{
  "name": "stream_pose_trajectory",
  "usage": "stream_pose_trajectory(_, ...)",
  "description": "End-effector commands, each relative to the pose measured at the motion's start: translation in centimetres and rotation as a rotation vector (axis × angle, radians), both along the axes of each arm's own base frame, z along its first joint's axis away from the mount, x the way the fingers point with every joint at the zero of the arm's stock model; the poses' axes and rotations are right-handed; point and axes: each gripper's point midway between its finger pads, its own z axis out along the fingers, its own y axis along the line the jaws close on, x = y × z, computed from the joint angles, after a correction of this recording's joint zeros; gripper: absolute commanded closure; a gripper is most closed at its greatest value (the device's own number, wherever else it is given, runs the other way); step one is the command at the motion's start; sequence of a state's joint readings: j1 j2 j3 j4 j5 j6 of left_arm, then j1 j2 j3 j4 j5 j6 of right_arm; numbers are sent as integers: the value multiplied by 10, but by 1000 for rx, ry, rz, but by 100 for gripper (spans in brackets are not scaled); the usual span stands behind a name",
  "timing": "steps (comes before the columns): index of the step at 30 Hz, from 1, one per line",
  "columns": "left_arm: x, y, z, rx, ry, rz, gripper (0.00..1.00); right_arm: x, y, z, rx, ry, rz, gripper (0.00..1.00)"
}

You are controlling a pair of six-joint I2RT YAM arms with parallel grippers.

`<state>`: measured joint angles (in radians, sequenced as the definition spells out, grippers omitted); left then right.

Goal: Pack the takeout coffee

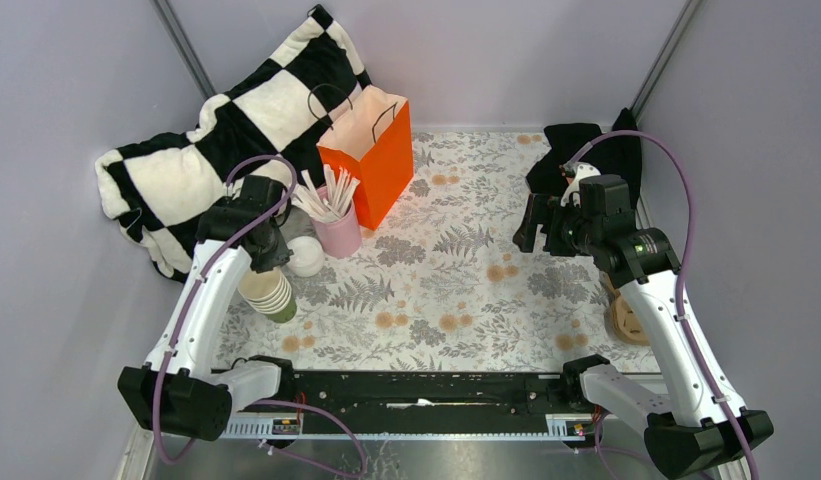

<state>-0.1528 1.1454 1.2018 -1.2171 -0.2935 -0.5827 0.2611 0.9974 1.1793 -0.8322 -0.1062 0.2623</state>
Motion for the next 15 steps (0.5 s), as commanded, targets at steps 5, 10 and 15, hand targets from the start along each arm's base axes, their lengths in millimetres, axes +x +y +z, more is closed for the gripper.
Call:
stream_pose_trajectory(5,6,7,6,40,-22,-10,82,2,5,4,27,-25,22,0)
stream_pose_trajectory(10,4,8,10,49,-26,-14,88,2,6,5,32,-26,25,0)
stream_pose_trajectory(15,2,14,17,81,-12,-15,92,3,7,4,32,-25,30,0)
